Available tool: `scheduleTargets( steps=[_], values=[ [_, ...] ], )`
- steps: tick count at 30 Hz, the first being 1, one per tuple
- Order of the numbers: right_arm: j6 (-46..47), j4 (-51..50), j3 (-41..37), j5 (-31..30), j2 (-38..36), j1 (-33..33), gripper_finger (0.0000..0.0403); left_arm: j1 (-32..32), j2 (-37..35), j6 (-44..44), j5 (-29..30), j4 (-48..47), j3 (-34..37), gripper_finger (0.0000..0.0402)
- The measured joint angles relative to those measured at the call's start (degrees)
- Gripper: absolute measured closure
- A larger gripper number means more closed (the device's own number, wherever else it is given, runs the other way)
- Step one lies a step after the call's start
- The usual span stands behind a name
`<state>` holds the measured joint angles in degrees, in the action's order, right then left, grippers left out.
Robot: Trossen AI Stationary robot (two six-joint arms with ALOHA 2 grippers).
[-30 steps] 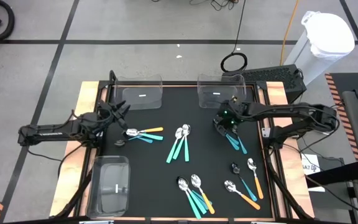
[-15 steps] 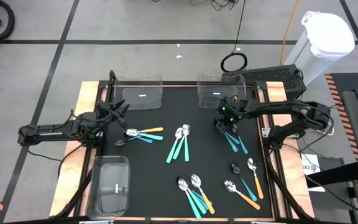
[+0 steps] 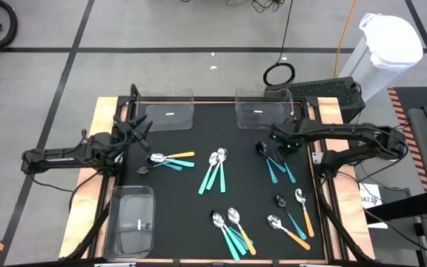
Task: Sort silverware by color (type)
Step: Put the blue spoon into the top right transparent bin
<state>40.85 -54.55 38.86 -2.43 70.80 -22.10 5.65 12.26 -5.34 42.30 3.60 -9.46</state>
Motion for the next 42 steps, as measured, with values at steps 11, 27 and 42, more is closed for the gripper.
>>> scheduleTargets(
  steps=[11, 27, 42],
  values=[
    [5.4, 7.0, -3.7, 1.0, 0.0, 5.7, 0.0266, 0.0, 0.0, 0.5, 2.1, 2.7, -0.1, 0.0249],
    [2.6, 8.6, -3.5, 3.0, 5.2, 5.7, 0.0385, -1.3, 0.0, 8.1, 1.6, -4.7, -0.1, 0.0249],
    [-9.8, 3.4, 13.1, 1.0, -0.6, 3.6, 0.0402, -1.3, 0.0, 8.1, -4.6, -3.1, -0.1, 0.0249]
  ],
)
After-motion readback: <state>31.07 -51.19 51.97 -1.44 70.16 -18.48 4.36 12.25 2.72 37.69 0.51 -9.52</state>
